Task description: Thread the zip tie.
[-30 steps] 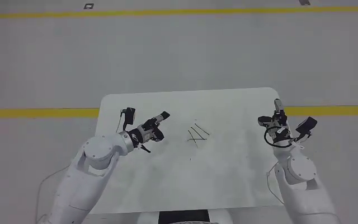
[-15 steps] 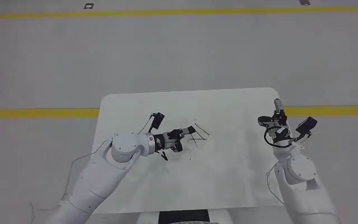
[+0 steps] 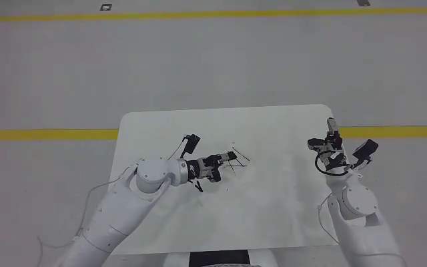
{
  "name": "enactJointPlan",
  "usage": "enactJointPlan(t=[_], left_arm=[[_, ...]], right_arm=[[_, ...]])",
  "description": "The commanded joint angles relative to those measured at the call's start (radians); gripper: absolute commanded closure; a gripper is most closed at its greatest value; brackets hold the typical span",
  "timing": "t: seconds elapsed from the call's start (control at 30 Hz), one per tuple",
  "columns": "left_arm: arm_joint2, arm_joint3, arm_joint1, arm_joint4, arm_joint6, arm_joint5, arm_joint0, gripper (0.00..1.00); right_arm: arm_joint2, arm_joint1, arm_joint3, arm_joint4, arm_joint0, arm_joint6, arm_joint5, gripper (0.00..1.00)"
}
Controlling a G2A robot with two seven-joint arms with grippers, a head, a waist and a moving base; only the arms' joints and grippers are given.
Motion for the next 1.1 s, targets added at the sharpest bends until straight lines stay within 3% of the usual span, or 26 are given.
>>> enactJointPlan(t=[0.0, 0.1, 0.2, 0.3, 0.5, 1.03, 1.07], left_arm=[[0.017, 0.005, -0.002, -0.016, -0.026, 0.000, -0.032, 0.00], [0.058, 0.057, -0.006, -0.011, -0.047, 0.000, -0.098, 0.00], [0.116, 0.154, -0.014, -0.046, -0.062, 0.000, -0.179, 0.00], [0.198, 0.242, -0.025, -0.035, -0.053, 0.000, -0.267, 0.00], [0.359, 0.397, -0.053, -0.114, -0.052, 0.000, -0.414, 0.00], [0.359, 0.397, -0.053, -0.114, -0.052, 0.000, -0.414, 0.00], [0.364, 0.378, -0.053, -0.098, -0.045, -0.008, -0.416, 0.00]], right_arm=[[0.000, 0.000, 0.000, 0.000, 0.000, 0.000, 0.000, 0.00], [0.000, 0.000, 0.000, 0.000, 0.000, 0.000, 0.000, 0.00], [0.000, 0.000, 0.000, 0.000, 0.000, 0.000, 0.000, 0.00], [0.000, 0.000, 0.000, 0.000, 0.000, 0.000, 0.000, 0.00], [0.000, 0.000, 0.000, 0.000, 0.000, 0.000, 0.000, 0.00], [0.000, 0.000, 0.000, 0.000, 0.000, 0.000, 0.000, 0.00], [0.000, 0.000, 0.000, 0.000, 0.000, 0.000, 0.000, 0.00]])
